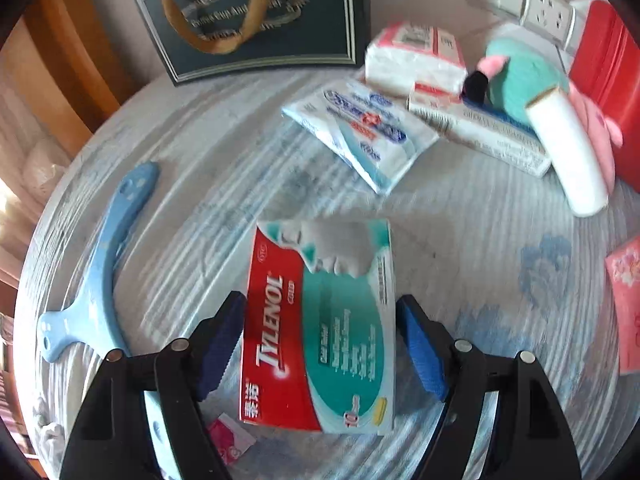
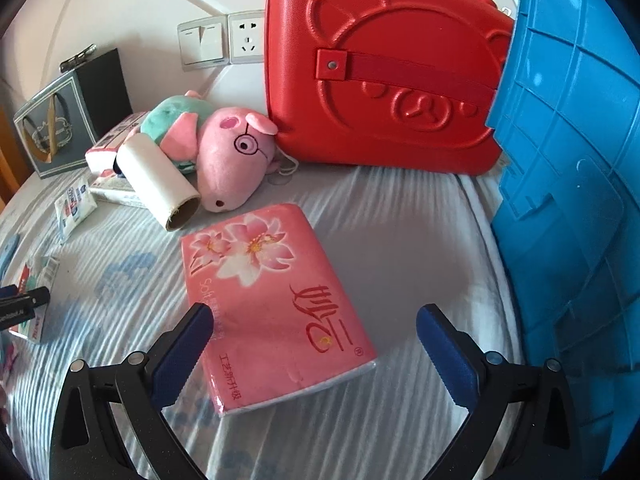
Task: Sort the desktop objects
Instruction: 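Grasp the Tylenol box with the left gripper, then grasp the large pink tissue pack with the right gripper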
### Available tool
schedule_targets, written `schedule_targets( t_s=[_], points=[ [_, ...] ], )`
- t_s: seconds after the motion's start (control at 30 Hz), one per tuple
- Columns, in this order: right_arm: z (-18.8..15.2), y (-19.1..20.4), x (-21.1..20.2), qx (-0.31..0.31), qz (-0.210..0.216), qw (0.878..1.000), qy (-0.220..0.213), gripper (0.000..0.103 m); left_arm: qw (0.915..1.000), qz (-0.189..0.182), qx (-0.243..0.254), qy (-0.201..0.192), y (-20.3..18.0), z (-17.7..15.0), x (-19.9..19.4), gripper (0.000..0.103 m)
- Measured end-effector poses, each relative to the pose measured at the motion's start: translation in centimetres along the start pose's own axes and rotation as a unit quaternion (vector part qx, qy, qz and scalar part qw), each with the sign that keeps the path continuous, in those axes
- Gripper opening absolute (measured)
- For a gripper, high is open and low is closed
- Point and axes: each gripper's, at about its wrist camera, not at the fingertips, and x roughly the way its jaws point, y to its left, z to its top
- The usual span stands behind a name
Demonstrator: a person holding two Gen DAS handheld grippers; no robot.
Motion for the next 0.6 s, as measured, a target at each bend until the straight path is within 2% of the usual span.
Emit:
schedule_targets(
  t_s=[0.07,0.2,0.23,0.3,0.33,0.5,0.6],
  points=[
    [-0.2,0.3,0.2,-0.005,0.004,1.000,0.000,0.103,1.0000,-0.002,-0.008,-0.001,0.1,0.1,0.2,0.082],
    [-0.5,0.0,0.9,0.005,0.038,0.999,0.002,0.103,0.9970,-0.034,-0.068,-0.018,2.2,-0.3,1.0,0.101],
    [-0.5,-0.3,1.2,0.015,0.055,0.998,0.005,0.103,0.9981,-0.032,-0.048,-0.022,2.1,-0.5,0.9,0.103],
    [-0.9,-0.6,1.9,0.036,0.076,0.996,0.017,0.103,0.9983,-0.040,-0.030,-0.029,2.3,-0.6,0.9,0.103],
    [-1.2,-0.7,2.2,0.045,0.084,0.995,0.019,0.103,0.9980,-0.046,-0.037,-0.024,2.6,-0.5,1.0,0.103],
    [-1.5,0.1,1.8,0.033,0.066,0.997,-0.002,0.103,0.9980,-0.043,-0.040,-0.022,2.9,-0.7,0.8,0.103],
    [-1.5,0.6,2.0,0.015,0.055,0.998,0.005,0.103,0.9983,-0.040,-0.040,-0.016,2.9,-0.5,0.6,0.103]
  ],
)
